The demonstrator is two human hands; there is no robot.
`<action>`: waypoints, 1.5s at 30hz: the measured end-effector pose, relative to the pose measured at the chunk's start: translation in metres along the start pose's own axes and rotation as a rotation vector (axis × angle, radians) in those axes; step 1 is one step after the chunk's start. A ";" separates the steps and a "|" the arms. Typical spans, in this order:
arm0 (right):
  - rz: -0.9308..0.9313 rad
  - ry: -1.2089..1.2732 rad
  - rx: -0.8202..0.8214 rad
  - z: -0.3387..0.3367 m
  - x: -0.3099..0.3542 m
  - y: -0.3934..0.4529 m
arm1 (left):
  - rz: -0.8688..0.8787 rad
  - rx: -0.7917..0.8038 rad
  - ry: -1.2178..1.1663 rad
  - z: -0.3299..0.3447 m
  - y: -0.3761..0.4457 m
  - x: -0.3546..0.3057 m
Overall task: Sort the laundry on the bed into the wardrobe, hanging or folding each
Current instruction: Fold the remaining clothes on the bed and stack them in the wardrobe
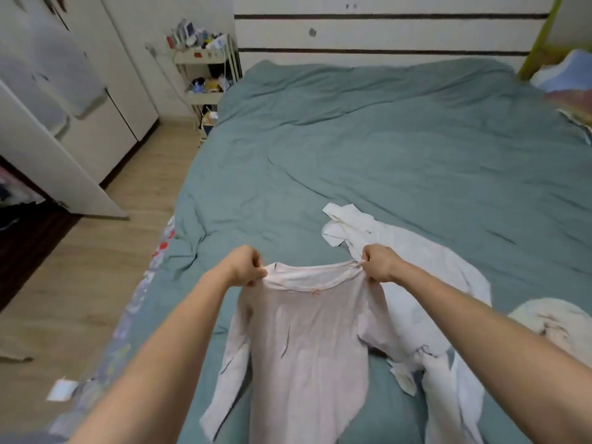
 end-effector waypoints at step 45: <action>0.013 0.170 -0.029 0.266 -0.066 0.022 | -0.026 0.293 0.098 0.211 0.046 0.167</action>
Point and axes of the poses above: each hand's wrist, its own y-axis towards the middle knuckle, its own z-axis out of the palm, x = y × z, the point moved 4 cm from there along y, towards the middle knuckle, and after that the axes turned 3 degrees about y, right-handed, at the moved point
